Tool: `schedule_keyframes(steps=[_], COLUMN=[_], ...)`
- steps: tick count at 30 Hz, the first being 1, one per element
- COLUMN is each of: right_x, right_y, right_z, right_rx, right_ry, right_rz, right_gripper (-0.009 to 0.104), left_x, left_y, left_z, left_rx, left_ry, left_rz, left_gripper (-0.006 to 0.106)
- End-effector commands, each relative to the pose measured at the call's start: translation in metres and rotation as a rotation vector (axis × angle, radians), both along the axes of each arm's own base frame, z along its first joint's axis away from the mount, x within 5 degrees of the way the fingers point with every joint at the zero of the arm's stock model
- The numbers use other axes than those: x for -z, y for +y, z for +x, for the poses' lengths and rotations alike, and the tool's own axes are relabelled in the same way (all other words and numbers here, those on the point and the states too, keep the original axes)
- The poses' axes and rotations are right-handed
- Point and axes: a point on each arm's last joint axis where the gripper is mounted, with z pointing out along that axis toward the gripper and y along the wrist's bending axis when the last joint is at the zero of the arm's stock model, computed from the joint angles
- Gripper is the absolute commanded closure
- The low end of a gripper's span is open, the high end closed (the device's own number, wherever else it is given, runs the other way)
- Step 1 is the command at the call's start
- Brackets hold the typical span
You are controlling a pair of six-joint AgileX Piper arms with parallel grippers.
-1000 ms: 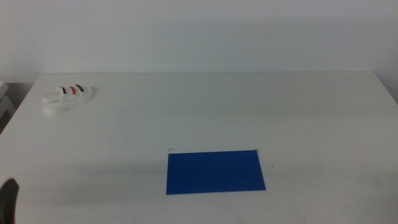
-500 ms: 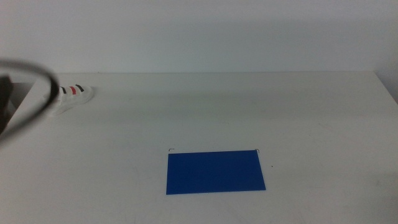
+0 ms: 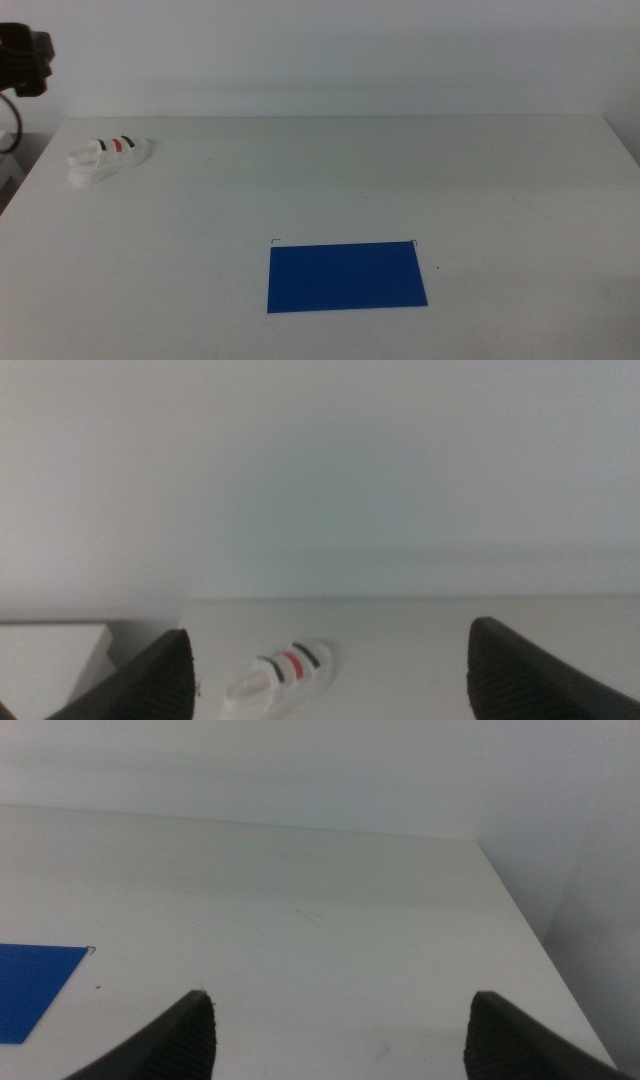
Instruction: Use one arm to grab the shoe from the table and place it on the mat.
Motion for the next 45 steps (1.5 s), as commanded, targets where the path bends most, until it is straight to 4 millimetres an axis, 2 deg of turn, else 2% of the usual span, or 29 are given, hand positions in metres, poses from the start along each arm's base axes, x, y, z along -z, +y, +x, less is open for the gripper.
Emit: schedule_keyframes(steps=[1, 6, 16, 24, 32, 38, 45], right_x=[-0.007, -0.007, -0.007, -0.007, -0.007, -0.007, -0.007], right_y=[0.000, 0.000, 0.000, 0.000, 0.000, 0.000, 0.000], right_z=[-0.001, -0.001, -0.001, -0.001, -0.001, -0.001, -0.001], right_rx=[0.005, 0.005, 0.005, 0.005, 0.005, 0.005, 0.005], right_ry=[-0.098, -0.098, -0.098, -0.098, -0.098, -0.098, -0.098], right_rz=[-0.018, -0.018, -0.018, -0.018, -0.018, -0.018, -0.018], right_gripper=[0.031, 0.031, 0.031, 0.031, 0.031, 0.031, 0.031], left_x=[-0.018, -0.013, -0.035, -0.033, 0.000, 0.038, 0.081], left_y=[-0.001, 0.001, 0.008, 0.037, 0.073, 0.092, 0.101], left_z=[0.009, 0.032, 0.093, 0.141, 0.184, 0.214, 0.245], left_rx=[0.004, -0.010, -0.018, 0.103, 0.256, 0.373, 0.428], left_ry=[-0.056, 0.068, 0.312, 0.453, 0.593, 0.619, 0.679], left_rz=[-0.008, -0.007, 0.135, 0.177, 0.352, 0.340, 0.357], left_gripper=[0.007, 0.007, 0.007, 0.007, 0.007, 0.007, 0.011])
